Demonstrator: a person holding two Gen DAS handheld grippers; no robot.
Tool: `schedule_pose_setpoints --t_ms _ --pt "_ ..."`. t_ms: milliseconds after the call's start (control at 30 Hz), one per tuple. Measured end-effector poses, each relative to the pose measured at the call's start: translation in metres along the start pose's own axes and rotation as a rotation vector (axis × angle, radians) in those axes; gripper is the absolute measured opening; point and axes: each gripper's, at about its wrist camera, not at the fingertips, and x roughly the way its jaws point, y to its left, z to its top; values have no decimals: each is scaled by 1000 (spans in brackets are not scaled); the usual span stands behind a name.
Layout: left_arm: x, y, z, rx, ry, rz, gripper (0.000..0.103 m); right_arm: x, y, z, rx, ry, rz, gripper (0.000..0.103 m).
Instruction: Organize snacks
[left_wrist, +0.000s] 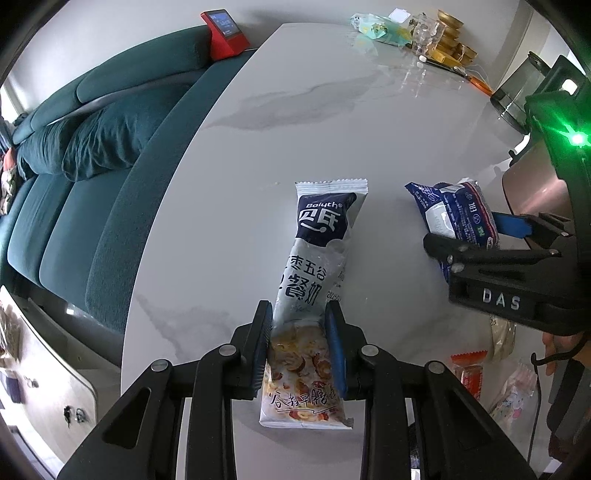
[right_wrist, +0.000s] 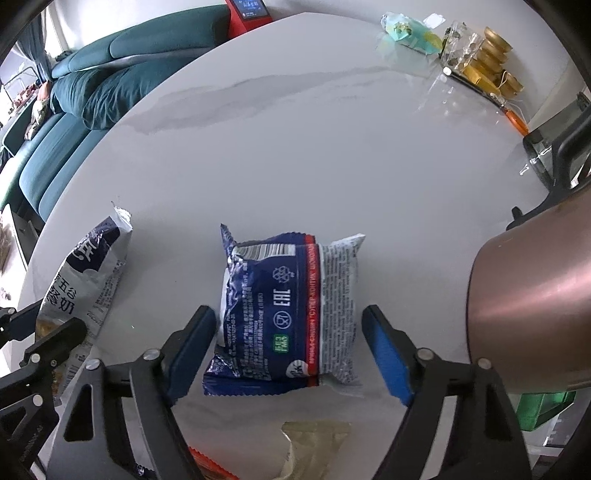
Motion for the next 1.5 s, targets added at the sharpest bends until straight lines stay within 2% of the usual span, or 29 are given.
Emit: schedule_pose_setpoints --t_ms 33,100,200,400,633,867,1133,1300,1500 --pt "0 0 0 1 0 0 25 0 0 2 0 2 0 103" --pt "1 1 0 -1 1 -1 25 0 2 3 -10 1 1 96" --pt "0 2 0 -4 0 -1 25 0 0 2 -16 -4 8 95" --pt "-8 4 -2 -9 -15 3 24 -9 -5 -4 7 -31 33 94" --pt "-24 -4 -6 -1 -45 10 24 -44 -11 -12 20 -99 58 94" --pt "-36 -15 -14 18 -67 11 24 -66 -23 -30 42 -130 72 94" --pt "-19 -6 -11 -10 -39 2 25 -66 -28 -39 59 -122 77 94" --pt "-11 -4 -1 17 -41 -6 25 -61 -25 -37 56 -112 85 94" --pt "-1 -9 6 58 -12 -64 26 -58 -22 -30 47 -106 92 94"
